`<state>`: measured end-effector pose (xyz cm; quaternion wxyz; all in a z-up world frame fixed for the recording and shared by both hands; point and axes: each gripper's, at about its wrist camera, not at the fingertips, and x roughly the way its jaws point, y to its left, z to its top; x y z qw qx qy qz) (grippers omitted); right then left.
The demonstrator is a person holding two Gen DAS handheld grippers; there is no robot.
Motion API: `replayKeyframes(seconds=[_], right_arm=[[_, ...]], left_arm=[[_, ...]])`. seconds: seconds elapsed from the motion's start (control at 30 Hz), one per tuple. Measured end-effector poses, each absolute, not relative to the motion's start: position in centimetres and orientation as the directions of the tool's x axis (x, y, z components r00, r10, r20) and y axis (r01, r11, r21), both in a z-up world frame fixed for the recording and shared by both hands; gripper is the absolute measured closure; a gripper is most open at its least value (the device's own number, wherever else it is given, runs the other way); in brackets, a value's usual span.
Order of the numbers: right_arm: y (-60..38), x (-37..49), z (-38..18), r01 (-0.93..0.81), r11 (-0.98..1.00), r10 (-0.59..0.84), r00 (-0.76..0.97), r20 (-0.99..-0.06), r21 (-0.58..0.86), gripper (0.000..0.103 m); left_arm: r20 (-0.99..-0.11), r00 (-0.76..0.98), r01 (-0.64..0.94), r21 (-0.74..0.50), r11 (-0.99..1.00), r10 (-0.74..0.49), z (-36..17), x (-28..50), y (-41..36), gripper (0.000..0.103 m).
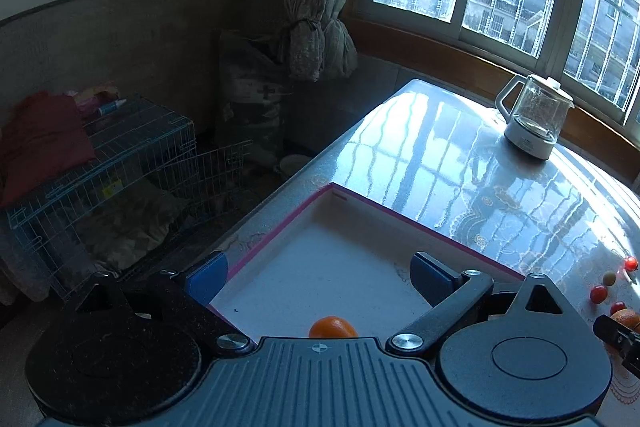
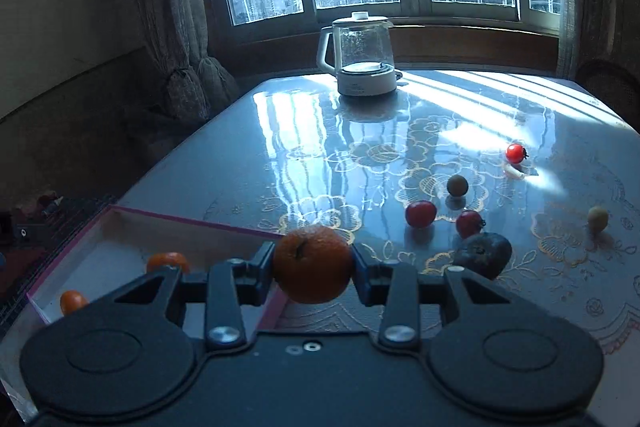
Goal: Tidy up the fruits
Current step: 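Carry the stemmed orange into the pink tray and open the right tool, then reach the left tool to the dark wrinkled fruit and grasp it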
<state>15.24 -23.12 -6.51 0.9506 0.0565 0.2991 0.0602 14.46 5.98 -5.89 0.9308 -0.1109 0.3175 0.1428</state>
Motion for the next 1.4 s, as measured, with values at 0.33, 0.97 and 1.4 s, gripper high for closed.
replayKeyframes(seconds=[0.33,0.97,1.4], right_arm=[[-16.0,18.6,-9.5,-0.175,0.979,0.201,0.741,-0.641,0.105,0.064],[-23.9,12.4,-6.0,0.052,0.986,0.041,0.843,-0.537,0.157,0.040],[-36.7,3.8,-4.0,0.321,0.935,-0.216,0.855,-0.472,0.153,0.018]], left_arm=[[-0.619,0.745,-0.387,-0.102,0.916,0.246,-6.1,13.8,10.3,0.006],[-0.594,0.801,-0.182,-0.128,0.975,0.072,-5.0,14.2,2.4,0.006],[-0.573,0.803,0.126,-0.103,0.987,-0.162,-4.9,14.9,-18.1,0.006]])
